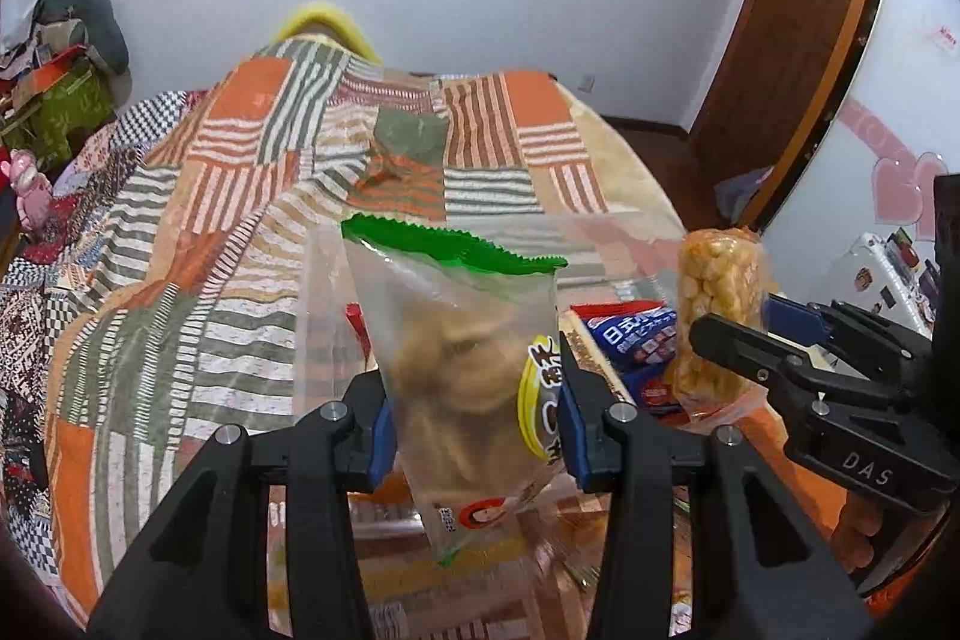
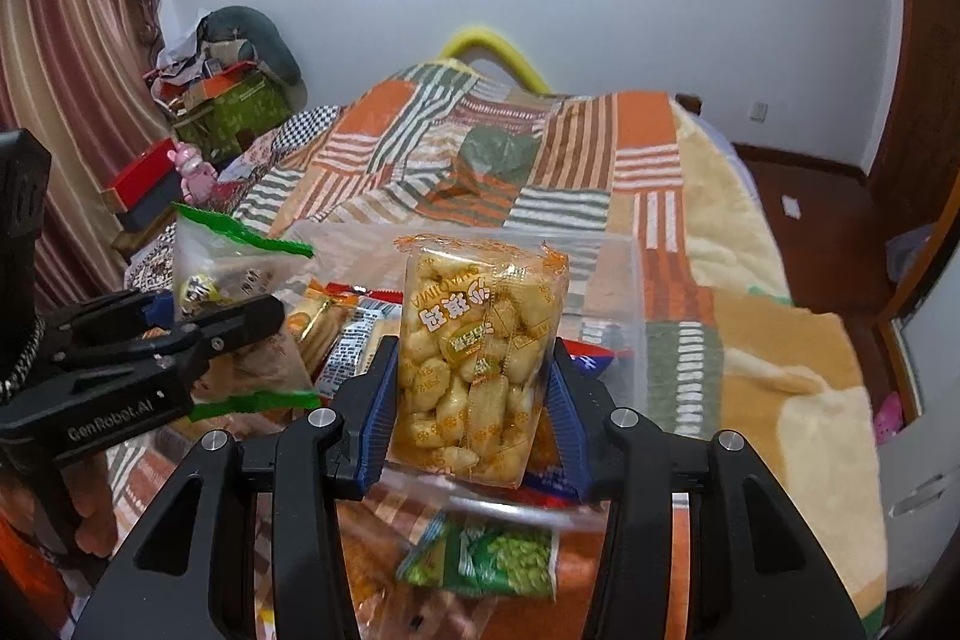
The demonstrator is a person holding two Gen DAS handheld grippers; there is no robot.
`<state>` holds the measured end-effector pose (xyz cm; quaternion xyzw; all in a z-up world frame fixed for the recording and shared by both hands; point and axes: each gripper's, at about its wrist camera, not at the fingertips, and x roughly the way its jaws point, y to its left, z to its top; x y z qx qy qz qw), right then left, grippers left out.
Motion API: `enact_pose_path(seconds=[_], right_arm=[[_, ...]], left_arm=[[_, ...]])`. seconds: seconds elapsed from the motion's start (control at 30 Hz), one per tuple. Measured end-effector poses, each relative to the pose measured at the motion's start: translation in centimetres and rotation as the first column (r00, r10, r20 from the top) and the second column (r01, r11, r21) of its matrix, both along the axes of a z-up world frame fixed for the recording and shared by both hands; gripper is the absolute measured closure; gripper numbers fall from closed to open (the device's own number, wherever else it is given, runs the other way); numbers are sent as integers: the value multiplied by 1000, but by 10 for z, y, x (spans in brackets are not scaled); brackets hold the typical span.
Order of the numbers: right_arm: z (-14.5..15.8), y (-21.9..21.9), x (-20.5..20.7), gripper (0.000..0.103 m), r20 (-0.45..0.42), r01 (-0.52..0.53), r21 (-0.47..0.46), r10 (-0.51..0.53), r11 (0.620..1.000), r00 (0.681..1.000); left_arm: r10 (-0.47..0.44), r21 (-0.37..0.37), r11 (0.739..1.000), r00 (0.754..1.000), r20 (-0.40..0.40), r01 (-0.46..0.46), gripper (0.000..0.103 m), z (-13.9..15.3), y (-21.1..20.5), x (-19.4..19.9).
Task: Organize snacks
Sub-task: 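Carry the zip bag with the left tool while the right tool carries the puffs bag into the box, then release both bags into the box and withdraw both tools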
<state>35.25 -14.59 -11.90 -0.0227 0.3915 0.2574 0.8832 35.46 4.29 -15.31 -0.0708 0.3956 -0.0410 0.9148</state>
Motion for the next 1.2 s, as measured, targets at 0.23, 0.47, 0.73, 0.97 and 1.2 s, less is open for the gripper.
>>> enact_pose_path(seconds=[0.23, 0.47, 0.73, 0.97, 1.2], right_arm=[[-11, 10, 1, 61, -15, -27, -42, 26, 999, 1000], [-5, 7, -3, 61, -4, -27, -59, 27, 998, 1000], [13, -9, -18, 55, 35, -18, -46, 19, 999, 999], [29, -22, -40, 51, 77, -19, -38, 21, 999, 997], [29, -36, -59, 48, 85, -15, -44, 18, 999, 996]], left_arm=[[-17, 13, 1000, 1000, -20, 17, 59, -10, -5, 13], [-2, 27, 1000, 1000, -28, 3, 42, -10, -5, 14], [2, 24, 1000, 999, 44, -3, 37, 21, 2, -13], [2, 42, 999, 996, 85, -6, 30, 44, 14, -51], [18, 82, 996, 998, 56, -22, 24, 36, 29, -85]])
